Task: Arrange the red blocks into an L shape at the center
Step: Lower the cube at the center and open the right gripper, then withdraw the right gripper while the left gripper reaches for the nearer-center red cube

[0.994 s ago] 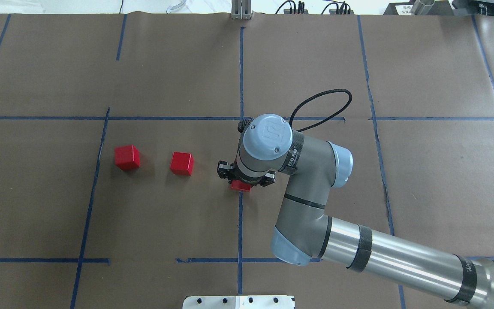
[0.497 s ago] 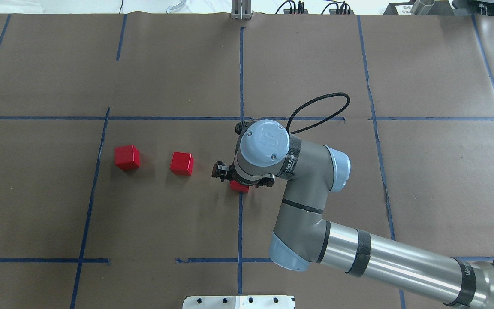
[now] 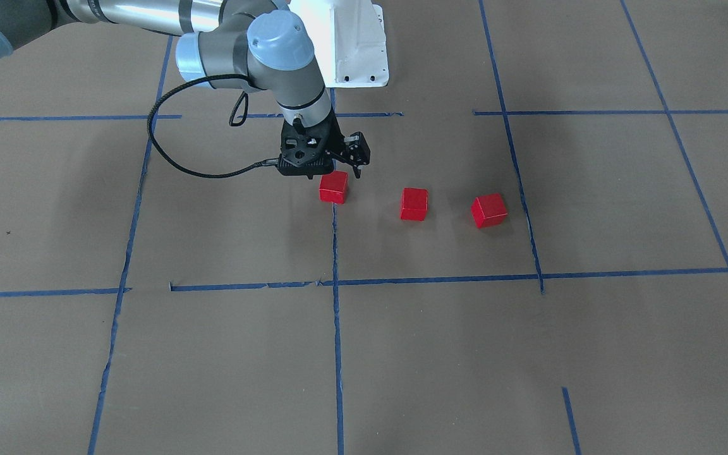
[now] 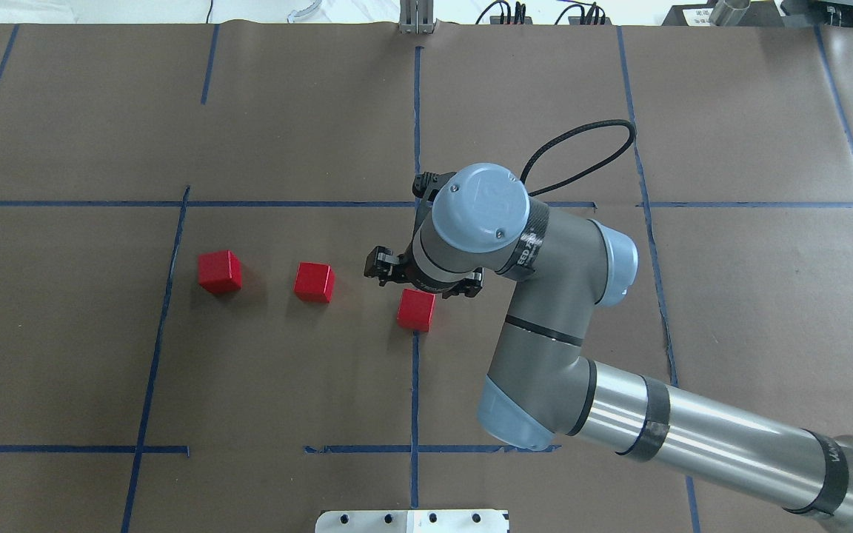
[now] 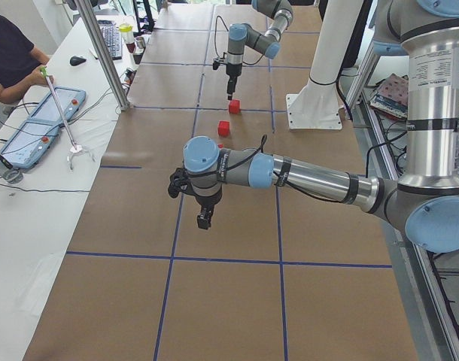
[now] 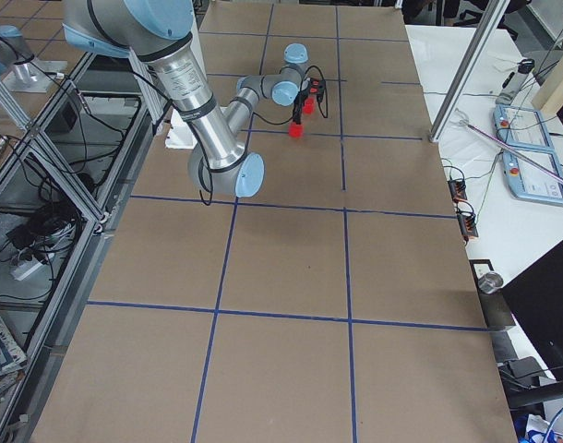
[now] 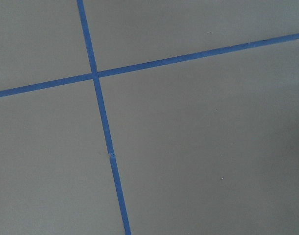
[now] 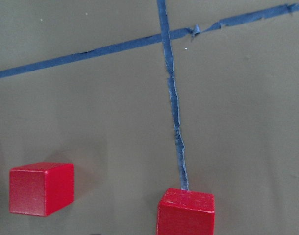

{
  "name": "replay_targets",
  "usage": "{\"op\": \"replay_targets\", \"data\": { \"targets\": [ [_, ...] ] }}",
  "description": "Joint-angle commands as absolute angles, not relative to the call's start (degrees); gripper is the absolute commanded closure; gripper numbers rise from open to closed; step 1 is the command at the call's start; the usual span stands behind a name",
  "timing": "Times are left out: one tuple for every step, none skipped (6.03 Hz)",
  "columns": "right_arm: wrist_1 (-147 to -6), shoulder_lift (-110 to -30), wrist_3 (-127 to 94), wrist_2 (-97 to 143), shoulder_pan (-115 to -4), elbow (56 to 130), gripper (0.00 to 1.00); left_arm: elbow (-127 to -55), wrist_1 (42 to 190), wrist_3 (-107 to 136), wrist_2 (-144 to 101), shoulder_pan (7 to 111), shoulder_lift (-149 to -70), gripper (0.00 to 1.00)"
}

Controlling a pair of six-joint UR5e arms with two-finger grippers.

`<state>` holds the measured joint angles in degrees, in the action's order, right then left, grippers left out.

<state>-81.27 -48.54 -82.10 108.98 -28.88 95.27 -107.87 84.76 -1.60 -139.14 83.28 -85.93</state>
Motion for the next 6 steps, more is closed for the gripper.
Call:
{"op": "replay_targets", "data": {
  "targets": [
    [-84.64,-52.62,-80.51,115.37,-34.69,103.06,0.0,-108.19,93.98,13.09,-139.31,75.1,-89.46,0.0],
    [-84.64,-57.08,-76.51,118.01,-37.24,107.62,0.0,-108.11,101.79,23.19,-139.22,69.75,-90.43,0.0],
    [-84.64,-60.0,-76.03,120.21,-38.48,110.71,0.0,-107.93,110.3,39.39,-138.26,61.34,-92.27,0.0],
    [-84.46,-62.64,-76.03,120.5,-38.58,113.09,0.0,-107.76,112.65,49.64,-137.03,54.56,-97.77,0.0],
    [-84.46,-64.23,-76.03,120.5,-38.67,114.77,0.0,-105.06,112.33,51.75,-132.32,48.05,-105.04,0.0],
    [-84.29,-65.12,-76.03,120.5,-38.67,115.13,0.0,-103.03,106.84,53.25,-128.71,43.9,-111.03,0.0]
  ]
}}
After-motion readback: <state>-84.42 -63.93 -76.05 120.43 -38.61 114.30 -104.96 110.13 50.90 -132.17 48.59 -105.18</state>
